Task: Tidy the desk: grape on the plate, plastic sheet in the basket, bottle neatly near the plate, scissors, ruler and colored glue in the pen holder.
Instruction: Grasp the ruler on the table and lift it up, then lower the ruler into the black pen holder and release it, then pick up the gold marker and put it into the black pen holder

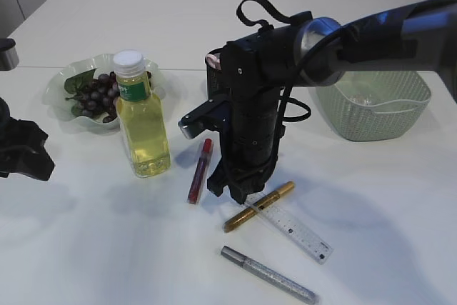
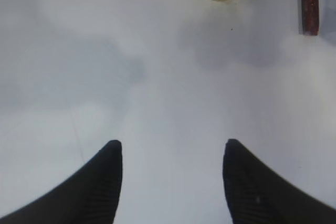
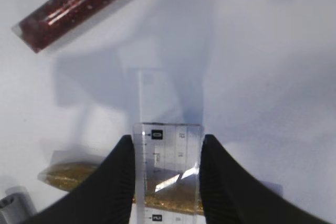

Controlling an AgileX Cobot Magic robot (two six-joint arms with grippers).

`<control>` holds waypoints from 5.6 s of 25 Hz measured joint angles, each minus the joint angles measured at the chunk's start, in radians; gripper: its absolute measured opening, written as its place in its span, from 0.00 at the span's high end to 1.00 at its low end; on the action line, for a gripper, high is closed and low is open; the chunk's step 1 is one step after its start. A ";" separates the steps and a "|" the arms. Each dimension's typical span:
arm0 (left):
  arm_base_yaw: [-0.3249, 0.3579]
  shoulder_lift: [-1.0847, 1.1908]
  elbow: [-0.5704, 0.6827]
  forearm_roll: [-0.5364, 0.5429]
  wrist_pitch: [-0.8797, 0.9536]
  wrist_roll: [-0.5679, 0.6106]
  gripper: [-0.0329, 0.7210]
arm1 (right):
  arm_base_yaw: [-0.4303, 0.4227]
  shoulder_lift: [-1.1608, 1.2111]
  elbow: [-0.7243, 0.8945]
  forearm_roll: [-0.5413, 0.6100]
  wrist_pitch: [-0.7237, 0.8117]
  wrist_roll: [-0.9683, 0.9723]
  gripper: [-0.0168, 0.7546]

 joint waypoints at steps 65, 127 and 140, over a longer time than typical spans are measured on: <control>0.000 0.000 0.000 0.011 0.208 0.000 0.38 | -0.392 0.176 -0.522 1.458 -0.438 -1.216 0.60; 0.000 0.000 0.000 0.052 0.159 0.000 0.39 | -0.038 -0.381 0.403 0.119 -0.169 0.892 0.51; 0.000 0.000 0.000 0.050 0.159 0.000 0.40 | -0.038 -0.291 0.387 -0.054 -0.228 1.569 0.51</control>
